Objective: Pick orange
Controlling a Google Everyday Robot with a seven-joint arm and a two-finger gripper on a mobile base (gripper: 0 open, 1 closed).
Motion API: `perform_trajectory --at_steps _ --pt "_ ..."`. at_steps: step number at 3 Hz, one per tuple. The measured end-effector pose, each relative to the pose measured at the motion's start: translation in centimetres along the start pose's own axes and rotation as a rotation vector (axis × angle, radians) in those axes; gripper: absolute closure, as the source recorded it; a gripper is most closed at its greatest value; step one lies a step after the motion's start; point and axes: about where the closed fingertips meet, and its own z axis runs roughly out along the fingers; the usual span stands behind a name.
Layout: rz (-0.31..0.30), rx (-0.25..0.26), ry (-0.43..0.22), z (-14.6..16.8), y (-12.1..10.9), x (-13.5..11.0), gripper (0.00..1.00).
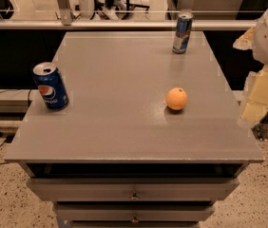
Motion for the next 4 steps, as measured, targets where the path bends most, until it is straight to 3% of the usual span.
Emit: perform_trajectory --at_steps 1,3,4 --pt "0.009 -0.004 -0.015 0.4 -0.3 -0.1 0.00" --pt "0.129 -0.087 -0.232 6.7 -4.3 -3.4 0.00" --pt "0.172 -0.097 -0.326 10.1 -4.8 -5.9 0.00"
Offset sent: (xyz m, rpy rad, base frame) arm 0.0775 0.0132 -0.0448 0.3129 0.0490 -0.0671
